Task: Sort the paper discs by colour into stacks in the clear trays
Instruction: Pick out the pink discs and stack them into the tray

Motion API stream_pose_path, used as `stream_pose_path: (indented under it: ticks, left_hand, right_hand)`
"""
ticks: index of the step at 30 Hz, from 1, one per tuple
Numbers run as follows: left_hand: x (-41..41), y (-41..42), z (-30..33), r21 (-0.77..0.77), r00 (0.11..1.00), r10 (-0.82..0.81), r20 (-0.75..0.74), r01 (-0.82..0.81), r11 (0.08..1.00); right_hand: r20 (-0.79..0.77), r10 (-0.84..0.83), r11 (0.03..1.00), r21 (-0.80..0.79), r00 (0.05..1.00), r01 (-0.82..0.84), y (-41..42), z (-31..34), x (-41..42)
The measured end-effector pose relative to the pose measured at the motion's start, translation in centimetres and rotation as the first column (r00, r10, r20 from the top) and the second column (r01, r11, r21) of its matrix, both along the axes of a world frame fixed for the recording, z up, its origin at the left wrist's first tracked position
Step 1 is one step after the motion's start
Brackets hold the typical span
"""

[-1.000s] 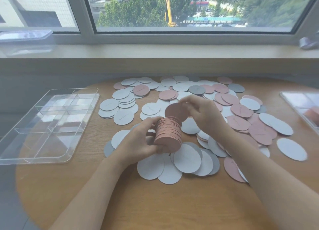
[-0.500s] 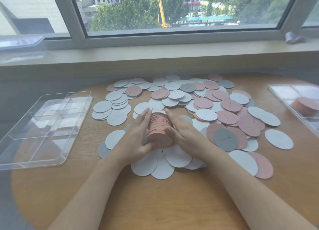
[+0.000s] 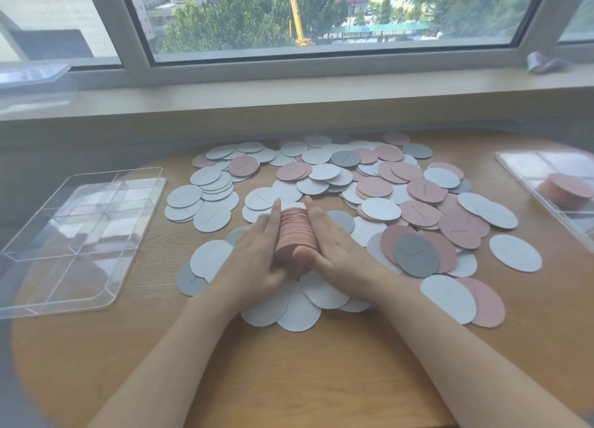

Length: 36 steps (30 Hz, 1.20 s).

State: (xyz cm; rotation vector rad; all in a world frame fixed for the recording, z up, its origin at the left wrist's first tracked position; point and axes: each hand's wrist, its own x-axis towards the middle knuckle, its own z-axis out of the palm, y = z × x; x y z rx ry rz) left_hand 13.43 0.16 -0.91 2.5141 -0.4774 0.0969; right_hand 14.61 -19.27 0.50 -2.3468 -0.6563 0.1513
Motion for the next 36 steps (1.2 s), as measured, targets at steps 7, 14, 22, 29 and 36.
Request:
stream_pose_path:
  ticks: [7, 14, 22, 29, 36]
  left_hand:
    - [-0.2, -0.4, -0.2, -0.082, 0.999, -0.028, -0.016, 0.027, 0.996]
    - [0.0, 0.1, -0.2, -0.224, 0.995, 0.02, -0.097, -0.042, 0.974]
    - [0.0, 0.1, 0.1, -0.251, 0.995, 0.002, -0.095, -0.026, 0.968]
    - [-0.4, 0.4, 0.5, -0.347, 0.997, 0.061, -0.046, -0.073, 0.935]
    - [-0.4, 0.4, 0.4, -0.368, 0.997, -0.002, -0.077, -0.026, 0.929]
  right_hand:
    - [0.162, -0.01, 0.995, -0.096, 0.987, 0.026, 0.3, -0.8, 0.8]
    - [0.206, -0.048, 0.997, -0.049, 0.977, 0.06, -2.2, 1.3, 0.9]
    - [0.185, -0.348, 0.849, -0.354, 0.919, 0.393, -12.2, 2.6, 0.0]
    - [0.171, -0.417, 0.871, -0.206, 0.893, 0.446, -12.1, 2.8, -0.3]
    - [0.133, -0.495, 0.866, -0.001, 0.859, 0.5, -12.1, 2.8, 0.4]
